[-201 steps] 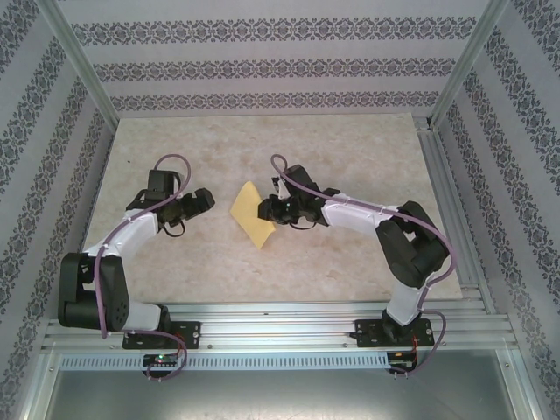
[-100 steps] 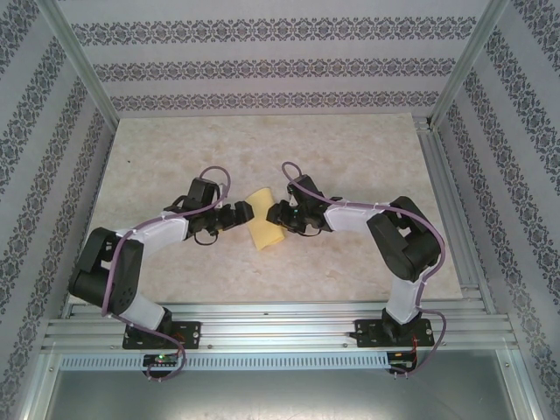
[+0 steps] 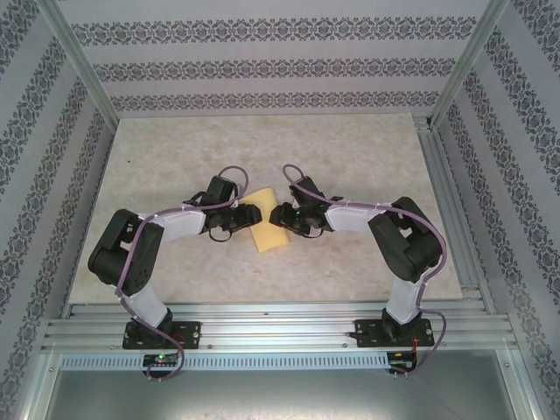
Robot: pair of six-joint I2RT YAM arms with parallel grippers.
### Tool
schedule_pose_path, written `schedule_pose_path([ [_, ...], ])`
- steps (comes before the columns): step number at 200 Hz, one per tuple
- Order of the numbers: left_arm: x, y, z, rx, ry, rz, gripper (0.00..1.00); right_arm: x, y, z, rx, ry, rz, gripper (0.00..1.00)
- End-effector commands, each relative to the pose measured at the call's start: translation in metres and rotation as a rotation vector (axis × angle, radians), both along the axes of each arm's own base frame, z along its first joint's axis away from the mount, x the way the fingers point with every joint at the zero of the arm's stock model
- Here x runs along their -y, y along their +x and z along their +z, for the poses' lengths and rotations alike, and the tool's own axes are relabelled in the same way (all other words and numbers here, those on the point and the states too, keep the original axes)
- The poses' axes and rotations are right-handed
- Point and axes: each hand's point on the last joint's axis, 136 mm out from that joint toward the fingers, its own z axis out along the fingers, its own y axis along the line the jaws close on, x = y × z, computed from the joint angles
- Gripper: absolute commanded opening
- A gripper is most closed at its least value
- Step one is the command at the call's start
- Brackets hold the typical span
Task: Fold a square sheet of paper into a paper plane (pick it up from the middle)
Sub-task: First fold in half a square sheet of paper at the center of the table.
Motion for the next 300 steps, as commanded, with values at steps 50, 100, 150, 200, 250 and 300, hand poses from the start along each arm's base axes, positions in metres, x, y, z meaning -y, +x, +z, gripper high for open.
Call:
schedule_pose_path([
  [50, 0.012, 0.009, 0.000, 0.025, 0.025, -0.052, 0.42, 0.021, 0.006, 0.038, 0.167, -0.129, 0.087, 0.66],
  [100, 0.020, 0.012, 0.008, 0.044, -0.010, -0.082, 0.43, 0.015, 0.011, 0.029, 0.202, -0.212, 0.260, 0.70],
  [150, 0.025, 0.020, 0.014, 0.059, -0.024, -0.087, 0.42, 0.009, 0.019, 0.017, 0.193, -0.203, 0.303, 0.68],
  [200, 0.035, 0.026, 0.020, 0.066, -0.063, -0.108, 0.36, 0.015, 0.023, 0.029, 0.224, -0.111, 0.234, 0.65],
  [250, 0.048, 0.025, 0.027, 0.066, -0.150, -0.138, 0.36, 0.016, 0.020, 0.037, 0.237, -0.032, 0.202, 0.64],
  [300, 0.055, 0.024, 0.029, 0.057, -0.208, -0.143, 0.35, 0.019, 0.016, 0.018, 0.191, -0.043, 0.202, 0.62],
])
